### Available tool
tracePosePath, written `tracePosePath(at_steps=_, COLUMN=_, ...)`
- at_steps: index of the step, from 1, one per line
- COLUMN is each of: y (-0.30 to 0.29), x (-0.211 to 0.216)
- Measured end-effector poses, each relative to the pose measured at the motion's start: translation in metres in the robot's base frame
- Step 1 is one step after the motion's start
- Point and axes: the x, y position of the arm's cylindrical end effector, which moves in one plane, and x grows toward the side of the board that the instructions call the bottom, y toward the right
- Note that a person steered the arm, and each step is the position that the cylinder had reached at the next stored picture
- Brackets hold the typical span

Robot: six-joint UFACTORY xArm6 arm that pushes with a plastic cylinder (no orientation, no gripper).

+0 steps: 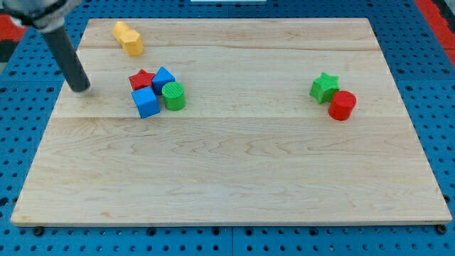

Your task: Separate the yellow heart from yellow hexagon

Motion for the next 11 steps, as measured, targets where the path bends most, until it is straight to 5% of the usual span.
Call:
tracePosePath(at_steps=2, y=-0.025, x=-0.096)
tracePosePath(at_steps=5, y=0.079, x=-0.150)
tracePosePath(at_steps=9, y=0.252, x=-0.066)
tracePosePath(at_steps=11, y=0.219, x=-0.088)
